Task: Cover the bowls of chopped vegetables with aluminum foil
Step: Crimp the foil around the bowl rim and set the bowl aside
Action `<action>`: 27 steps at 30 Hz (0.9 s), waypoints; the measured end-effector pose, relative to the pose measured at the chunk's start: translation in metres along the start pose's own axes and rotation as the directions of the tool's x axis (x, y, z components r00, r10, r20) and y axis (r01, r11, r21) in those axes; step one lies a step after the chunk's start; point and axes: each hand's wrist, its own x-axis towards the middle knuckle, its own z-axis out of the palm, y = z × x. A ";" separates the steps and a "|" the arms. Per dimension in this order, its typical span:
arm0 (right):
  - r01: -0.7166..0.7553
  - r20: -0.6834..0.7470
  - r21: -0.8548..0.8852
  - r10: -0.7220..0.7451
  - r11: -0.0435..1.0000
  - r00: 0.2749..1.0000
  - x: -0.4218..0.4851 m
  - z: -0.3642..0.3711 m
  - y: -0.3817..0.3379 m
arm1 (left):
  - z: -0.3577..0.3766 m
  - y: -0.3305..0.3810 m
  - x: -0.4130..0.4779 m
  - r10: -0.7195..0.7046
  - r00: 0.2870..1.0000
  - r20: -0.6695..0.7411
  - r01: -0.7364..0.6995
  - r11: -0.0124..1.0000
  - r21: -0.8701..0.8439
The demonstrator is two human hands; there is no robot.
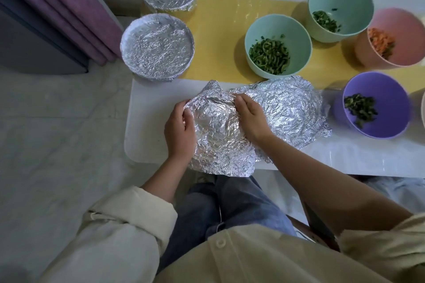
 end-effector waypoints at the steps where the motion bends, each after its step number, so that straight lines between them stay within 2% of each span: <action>1: -0.013 -0.027 0.026 0.014 1.000 1.000 -0.002 0.003 0.001 | -0.002 0.001 0.004 -0.006 1.000 0.017 0.006 1.000 0.005; 4: -0.020 -0.194 0.072 0.034 0.997 0.980 -0.013 0.012 0.006 | -0.009 0.005 0.027 0.030 0.986 0.163 -0.039 0.998 0.052; 6: -0.030 -0.313 0.083 0.055 0.996 0.948 -0.020 0.016 0.010 | -0.009 0.014 0.041 0.068 0.944 0.322 -0.117 0.984 0.135; 8: -0.031 -0.400 0.125 0.079 0.992 0.913 -0.026 0.018 0.014 | -0.007 0.024 0.047 0.112 0.914 0.389 -0.213 0.950 0.227; 10: -0.061 -0.429 0.161 0.125 0.985 0.894 -0.031 0.018 0.016 | -0.006 0.030 0.038 0.202 0.927 0.317 -0.308 0.891 0.334; 12: -0.090 -0.411 0.098 0.122 0.991 0.903 -0.035 0.015 0.015 | -0.003 0.035 0.018 0.270 0.947 0.173 -0.319 0.843 0.434; 14: 0.036 -0.417 -0.107 -0.078 0.994 0.905 -0.035 0.008 0.006 | 0.003 0.042 -0.007 0.289 0.952 0.099 -0.300 0.830 0.470; 15: 0.159 -0.392 -0.234 -0.243 0.959 0.887 -0.031 0.004 -0.001 | 0.007 0.044 -0.017 0.294 0.950 0.105 -0.307 0.819 0.485; 17: 0.375 -0.220 -0.472 -0.518 0.798 0.826 -0.015 -0.001 -0.013 | 0.013 0.046 -0.028 0.298 0.942 0.155 -0.334 0.779 0.531; 19: 0.485 0.008 -0.617 -0.611 0.620 0.792 0.004 0.000 -0.018 | 0.017 0.039 -0.029 0.283 0.938 0.201 -0.346 0.739 0.578; 21: 0.521 0.172 -0.687 -0.583 0.506 0.794 0.018 0.001 -0.014 | 0.017 0.029 -0.027 0.242 0.948 0.206 -0.318 0.723 0.613; 22: 0.520 0.208 -0.701 -0.558 0.488 0.803 0.022 0.001 -0.010 | 0.016 0.025 -0.025 0.215 0.956 0.200 -0.293 0.728 0.620; 24: 0.502 0.196 -0.689 -0.532 0.523 0.824 0.024 -0.002 -0.004 | 0.015 0.021 -0.024 0.196 0.960 0.198 -0.277 0.751 0.600; 27: 0.419 0.051 -0.590 -0.486 0.690 0.873 0.024 -0.004 -0.008 | 0.014 0.019 -0.023 0.234 0.962 0.144 -0.273 0.870 0.410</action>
